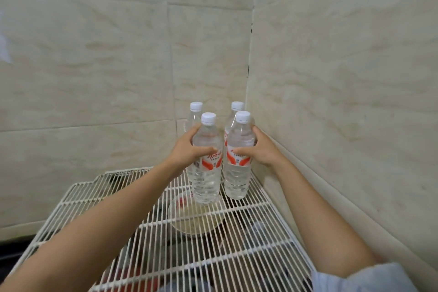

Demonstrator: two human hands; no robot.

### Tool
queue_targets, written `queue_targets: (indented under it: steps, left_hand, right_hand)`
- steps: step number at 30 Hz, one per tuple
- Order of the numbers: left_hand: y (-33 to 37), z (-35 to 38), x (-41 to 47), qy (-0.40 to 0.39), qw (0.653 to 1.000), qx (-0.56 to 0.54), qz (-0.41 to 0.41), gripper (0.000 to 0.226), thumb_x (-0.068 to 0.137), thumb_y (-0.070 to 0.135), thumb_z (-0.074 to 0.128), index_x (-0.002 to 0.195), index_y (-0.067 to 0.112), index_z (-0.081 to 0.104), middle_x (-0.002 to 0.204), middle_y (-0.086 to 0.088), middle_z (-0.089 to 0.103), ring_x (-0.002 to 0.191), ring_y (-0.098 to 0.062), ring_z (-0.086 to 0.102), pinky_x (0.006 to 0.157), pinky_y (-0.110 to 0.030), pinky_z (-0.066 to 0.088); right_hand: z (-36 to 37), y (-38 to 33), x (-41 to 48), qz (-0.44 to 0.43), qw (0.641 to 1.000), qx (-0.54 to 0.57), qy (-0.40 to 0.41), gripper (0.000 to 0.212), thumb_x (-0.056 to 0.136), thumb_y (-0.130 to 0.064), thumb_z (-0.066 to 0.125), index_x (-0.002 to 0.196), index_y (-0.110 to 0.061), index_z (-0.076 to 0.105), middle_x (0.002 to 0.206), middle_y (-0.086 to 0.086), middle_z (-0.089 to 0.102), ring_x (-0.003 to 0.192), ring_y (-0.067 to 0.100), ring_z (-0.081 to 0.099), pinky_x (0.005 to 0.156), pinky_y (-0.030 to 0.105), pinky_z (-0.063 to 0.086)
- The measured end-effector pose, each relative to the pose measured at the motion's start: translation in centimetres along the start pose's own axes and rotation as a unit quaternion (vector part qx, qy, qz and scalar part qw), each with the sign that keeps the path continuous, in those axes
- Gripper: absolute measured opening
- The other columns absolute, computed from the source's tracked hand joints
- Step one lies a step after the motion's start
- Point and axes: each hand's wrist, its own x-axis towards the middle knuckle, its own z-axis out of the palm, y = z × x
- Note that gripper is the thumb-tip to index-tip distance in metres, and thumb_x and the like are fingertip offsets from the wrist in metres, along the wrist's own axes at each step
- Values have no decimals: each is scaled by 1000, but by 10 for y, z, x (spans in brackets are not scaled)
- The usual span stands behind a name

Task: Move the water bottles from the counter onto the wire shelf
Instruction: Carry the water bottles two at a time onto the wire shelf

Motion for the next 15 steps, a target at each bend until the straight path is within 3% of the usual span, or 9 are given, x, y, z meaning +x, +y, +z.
queue_targets:
  steps: [3,8,13,15]
  left_hand:
    - [0,-8,7,-53,998,18,-19,66,73,2,68,131,22,42,117,-5,63,104,-22,63,90,-42,51]
    - [-2,-8,2,-55,998,1,-24,59,77,1,64,124,30,41,105,5,63,96,-13,63,76,-28,52]
    - [-5,-7,-11,-28,999,-2,-21,76,79,9,66,141,26,26,125,-4,56,105,-19,59,82,-30,50]
    - [-6,-10,-19,1,999,19,-33,79,79,18,66,143,26,21,133,-10,50,112,-23,55,91,-37,47]
  right_hand:
    - [-3,2,-1,-8,1000,10,-8,72,69,-8,76,131,-25,42,117,-1,63,107,17,62,94,42,50]
    - [-3,3,-4,-29,999,7,-16,72,72,-9,73,133,-27,40,123,2,61,106,17,60,92,38,50]
    - [9,-1,-22,-18,998,-30,51,92,67,-33,77,139,-43,21,142,-3,45,125,21,48,100,51,43]
    - [17,-6,-35,-18,992,-71,106,99,68,-39,75,143,-40,11,149,-2,34,134,22,37,106,48,36]
